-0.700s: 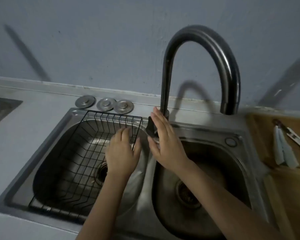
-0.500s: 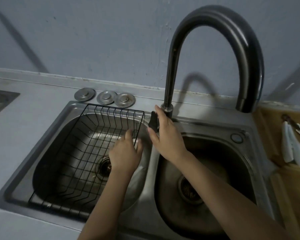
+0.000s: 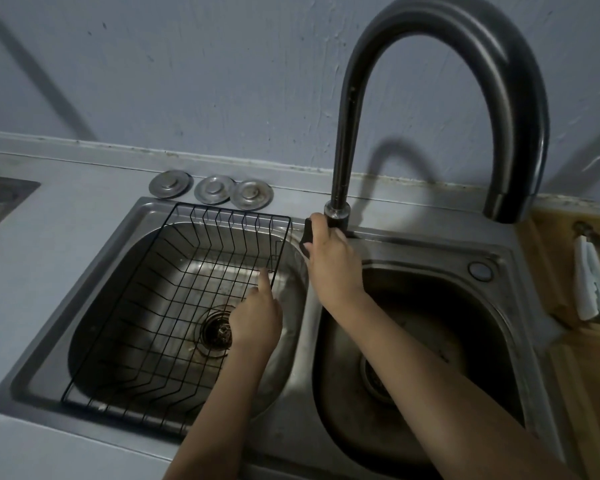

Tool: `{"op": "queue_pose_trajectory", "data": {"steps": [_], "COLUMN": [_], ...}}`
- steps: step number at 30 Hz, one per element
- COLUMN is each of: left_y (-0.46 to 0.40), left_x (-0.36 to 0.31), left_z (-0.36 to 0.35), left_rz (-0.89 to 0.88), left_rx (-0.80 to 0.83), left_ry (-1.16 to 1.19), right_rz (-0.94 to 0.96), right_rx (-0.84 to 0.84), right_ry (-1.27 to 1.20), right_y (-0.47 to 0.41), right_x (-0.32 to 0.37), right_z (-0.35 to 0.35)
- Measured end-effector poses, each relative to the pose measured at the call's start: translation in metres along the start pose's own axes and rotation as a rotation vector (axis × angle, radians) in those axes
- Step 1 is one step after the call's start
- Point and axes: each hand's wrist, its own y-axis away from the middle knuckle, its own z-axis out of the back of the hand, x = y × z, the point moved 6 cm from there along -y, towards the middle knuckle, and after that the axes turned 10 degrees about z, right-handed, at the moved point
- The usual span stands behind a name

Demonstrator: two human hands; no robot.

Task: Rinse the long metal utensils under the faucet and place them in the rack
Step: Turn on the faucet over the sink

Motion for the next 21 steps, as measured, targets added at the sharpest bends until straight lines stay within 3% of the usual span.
{"op": "queue_pose_trajectory", "data": {"steps": [21], "left_y": [-0.0033], "left_x": [0.0047], "left_z": [-0.003], "left_rz": [0.03], "left_rx": [0.005], "left_ry": [0.092], "right_rz": [0.23], "right_rx": [-0.013], "right_ry": [0.111], "right_y": [0.0068], "right_x": [0.008], "right_z": [-0.0071]}}
